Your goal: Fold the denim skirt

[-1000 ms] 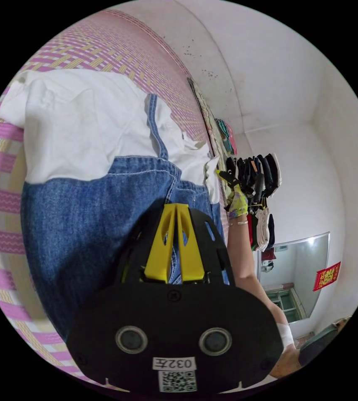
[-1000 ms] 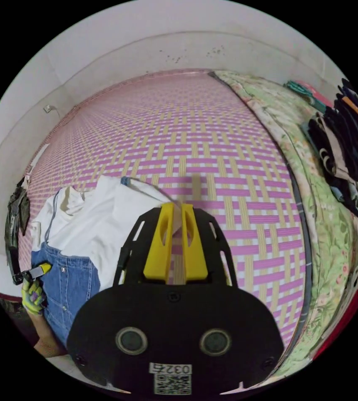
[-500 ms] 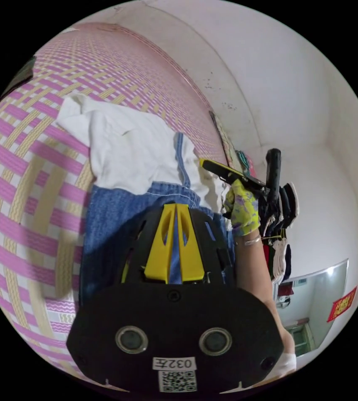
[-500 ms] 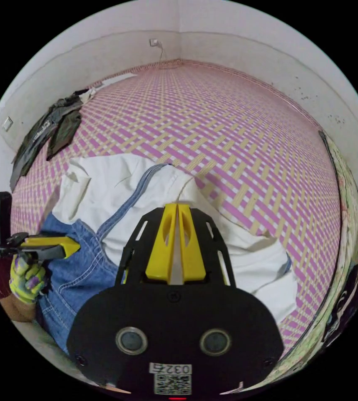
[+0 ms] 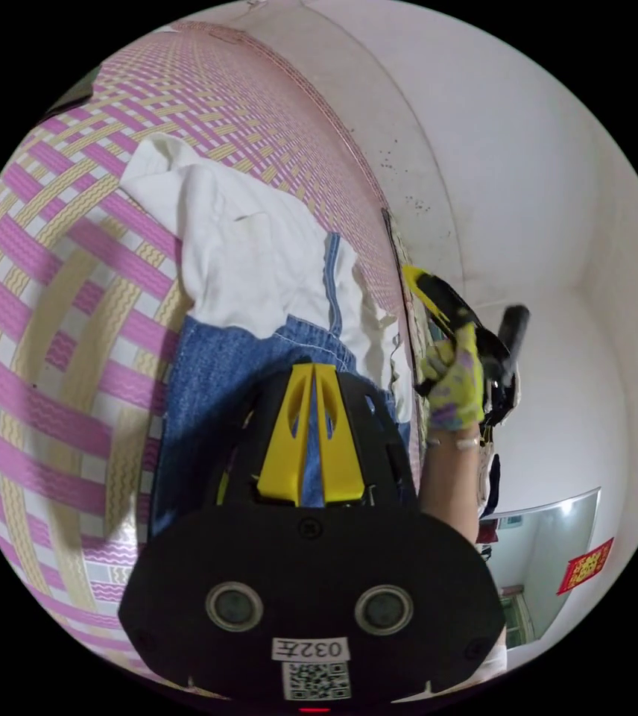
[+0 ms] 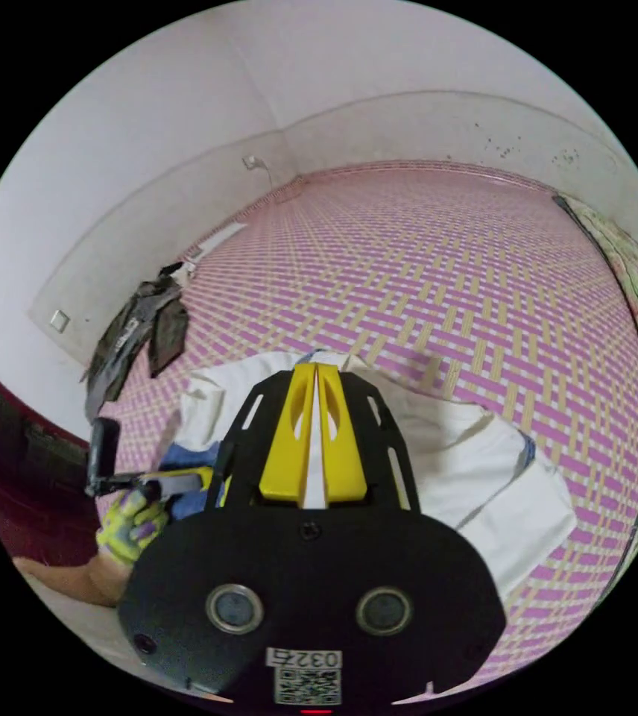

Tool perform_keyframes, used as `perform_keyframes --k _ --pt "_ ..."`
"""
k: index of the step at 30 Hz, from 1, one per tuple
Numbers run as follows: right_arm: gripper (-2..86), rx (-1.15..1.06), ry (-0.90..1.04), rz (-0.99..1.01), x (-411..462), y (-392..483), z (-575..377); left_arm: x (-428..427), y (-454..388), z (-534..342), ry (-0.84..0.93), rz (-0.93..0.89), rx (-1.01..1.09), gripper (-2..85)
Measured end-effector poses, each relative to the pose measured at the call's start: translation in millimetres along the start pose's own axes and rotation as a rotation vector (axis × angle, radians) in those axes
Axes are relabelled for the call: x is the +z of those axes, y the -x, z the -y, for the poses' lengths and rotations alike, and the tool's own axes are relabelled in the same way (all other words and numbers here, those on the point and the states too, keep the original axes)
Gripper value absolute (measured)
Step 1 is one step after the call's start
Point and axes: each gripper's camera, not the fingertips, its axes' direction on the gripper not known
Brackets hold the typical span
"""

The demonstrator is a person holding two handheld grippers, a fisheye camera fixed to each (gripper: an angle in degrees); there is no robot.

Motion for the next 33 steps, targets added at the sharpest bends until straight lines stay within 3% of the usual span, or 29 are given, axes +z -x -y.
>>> perform_keyframes --k 4,9,11,13,16,20,22,33 --pt "1.3 -0.130 0.034 -0.022 -80.6 38.9 -129.1 14.9 -5.6 -12.7 0.010 0.020 0.026 -0.9" --pt "2.9 -0.112 0.141 -0.168 -95.7 61.6 -276.3 13.6 -30.3 -33.9 -0.035 -0.064 0.152 -0.9" --pt "3.1 -0.075 0.167 -0.184 -87.4 62.7 -308.1 12.4 -47.5 -46.7 -0.010 -0.042 0.222 -0.9" --pt "3.2 -0.079 0.175 -0.193 -74.2 69.2 -331.4 19.5 -68.8 -73.7 0.101 0.097 0.301 -0.9" --pt "2.8 -0.110 0.162 -0.206 -54.1 81.1 -336.8 26.6 -92.9 -124.7 0.252 0.267 0.454 -0.9" --pt "1.7 -0.187 0.197 -0.278 -17.2 105.0 -335.3 8.0 -94.7 -199.3 0.221 0.512 0.561 -0.9" --pt "0.3 -0.231 0.257 -0.406 17.5 112.9 -336.1 9.8 -79.9 -225.7 0.225 0.628 0.571 -0.9" --pt "-0.9 -0.249 0.260 -0.510 67.4 30.5 -289.1 82.4 -80.3 -198.6 0.145 0.594 0.587 -1.0"
